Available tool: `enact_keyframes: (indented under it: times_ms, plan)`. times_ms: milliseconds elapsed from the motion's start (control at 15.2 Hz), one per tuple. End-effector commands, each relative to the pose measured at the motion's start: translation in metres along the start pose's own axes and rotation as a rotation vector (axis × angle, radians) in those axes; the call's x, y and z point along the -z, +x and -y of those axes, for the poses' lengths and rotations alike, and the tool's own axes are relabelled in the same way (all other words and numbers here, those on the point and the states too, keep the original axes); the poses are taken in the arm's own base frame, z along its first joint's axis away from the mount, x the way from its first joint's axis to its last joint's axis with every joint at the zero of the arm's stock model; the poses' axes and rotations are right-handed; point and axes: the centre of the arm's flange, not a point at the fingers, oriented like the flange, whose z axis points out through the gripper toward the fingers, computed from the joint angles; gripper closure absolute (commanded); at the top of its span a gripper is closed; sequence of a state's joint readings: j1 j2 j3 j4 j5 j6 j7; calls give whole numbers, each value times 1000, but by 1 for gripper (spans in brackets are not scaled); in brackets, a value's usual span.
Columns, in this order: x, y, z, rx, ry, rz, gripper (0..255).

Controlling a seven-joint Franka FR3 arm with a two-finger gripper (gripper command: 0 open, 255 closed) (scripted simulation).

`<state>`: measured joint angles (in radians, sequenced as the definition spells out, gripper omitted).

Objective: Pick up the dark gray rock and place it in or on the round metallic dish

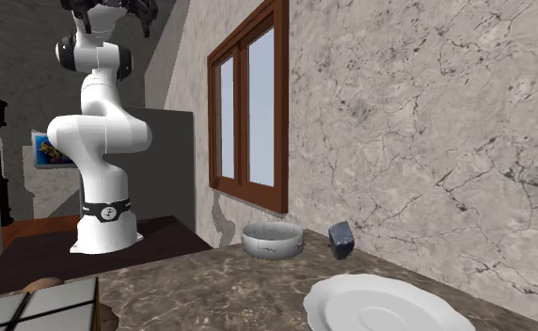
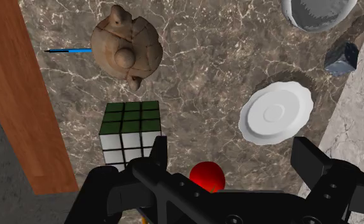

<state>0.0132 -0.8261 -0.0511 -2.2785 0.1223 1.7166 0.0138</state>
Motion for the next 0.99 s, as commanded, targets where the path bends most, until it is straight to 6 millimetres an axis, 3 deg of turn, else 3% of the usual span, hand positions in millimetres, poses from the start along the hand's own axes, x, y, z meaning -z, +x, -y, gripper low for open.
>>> enact_keyframes:
  times_ms: [0,924]
  plan:
    - [0,0,0,0,0,0,0]
    - [-141,7,120,-120,-11,64,0]
